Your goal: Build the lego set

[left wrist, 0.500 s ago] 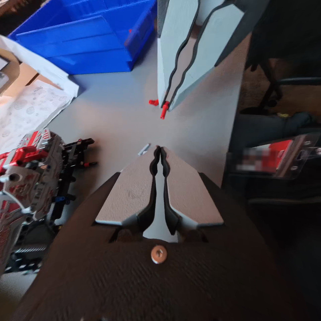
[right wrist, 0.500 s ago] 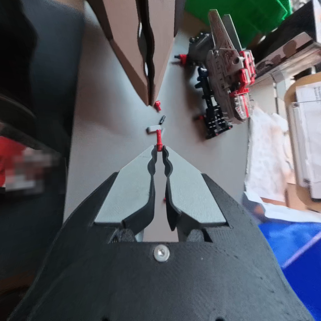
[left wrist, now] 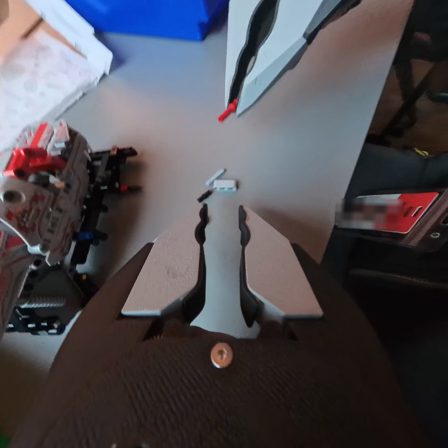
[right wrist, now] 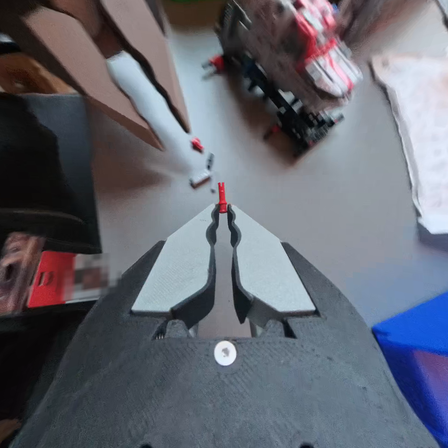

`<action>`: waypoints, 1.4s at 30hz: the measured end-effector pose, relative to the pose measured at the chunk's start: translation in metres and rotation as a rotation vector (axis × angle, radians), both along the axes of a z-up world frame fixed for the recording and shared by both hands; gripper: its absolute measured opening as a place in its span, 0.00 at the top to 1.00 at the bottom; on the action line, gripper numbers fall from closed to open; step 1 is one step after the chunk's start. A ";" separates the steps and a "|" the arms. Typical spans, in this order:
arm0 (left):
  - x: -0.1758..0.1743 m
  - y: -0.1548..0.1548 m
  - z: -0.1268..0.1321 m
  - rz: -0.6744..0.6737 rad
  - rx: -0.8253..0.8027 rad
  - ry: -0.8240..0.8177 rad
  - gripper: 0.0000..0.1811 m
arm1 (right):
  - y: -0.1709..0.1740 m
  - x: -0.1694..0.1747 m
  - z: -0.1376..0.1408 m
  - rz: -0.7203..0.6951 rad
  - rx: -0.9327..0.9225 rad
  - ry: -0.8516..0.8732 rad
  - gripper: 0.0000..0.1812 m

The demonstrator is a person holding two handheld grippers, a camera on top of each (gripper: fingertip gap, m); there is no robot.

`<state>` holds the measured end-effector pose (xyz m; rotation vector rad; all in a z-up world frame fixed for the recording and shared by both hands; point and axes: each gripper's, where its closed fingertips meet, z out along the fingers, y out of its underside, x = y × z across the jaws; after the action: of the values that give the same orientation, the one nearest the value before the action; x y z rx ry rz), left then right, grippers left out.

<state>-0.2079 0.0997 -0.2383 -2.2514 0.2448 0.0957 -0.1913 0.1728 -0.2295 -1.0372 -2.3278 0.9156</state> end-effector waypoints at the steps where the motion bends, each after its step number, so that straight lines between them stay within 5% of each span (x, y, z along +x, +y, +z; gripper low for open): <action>1: -0.004 -0.003 -0.004 0.019 -0.024 -0.019 0.86 | 0.005 -0.002 -0.008 -0.031 0.006 -0.031 0.98; 8: -0.019 -0.011 -0.025 0.090 -0.122 -0.054 0.85 | 0.006 0.000 -0.038 -0.029 0.063 -0.129 0.98; 11: -0.012 -0.003 -0.026 0.072 -0.081 -0.145 0.94 | 0.004 0.001 -0.035 -0.027 0.002 -0.137 0.87; 21: -0.011 -0.005 -0.025 0.057 -0.086 -0.139 0.87 | 0.006 0.012 -0.035 0.018 -0.031 -0.184 0.81; 28: -0.029 -0.013 -0.026 0.108 -0.099 -0.127 0.85 | 0.041 0.014 -0.003 -0.062 -0.006 -0.085 0.78; 34: -0.028 0.007 -0.026 0.148 -0.069 -0.100 0.88 | 0.069 0.021 0.007 -0.136 -0.022 -0.081 0.79; 42: 0.015 0.045 -0.009 0.029 0.025 -0.126 0.91 | 0.053 0.017 0.000 -0.109 -0.005 -0.097 0.82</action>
<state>-0.1930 0.1448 -0.2474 -2.2265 0.1427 -0.0274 -0.1741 0.2257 -0.2294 -1.2235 -2.3219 0.8471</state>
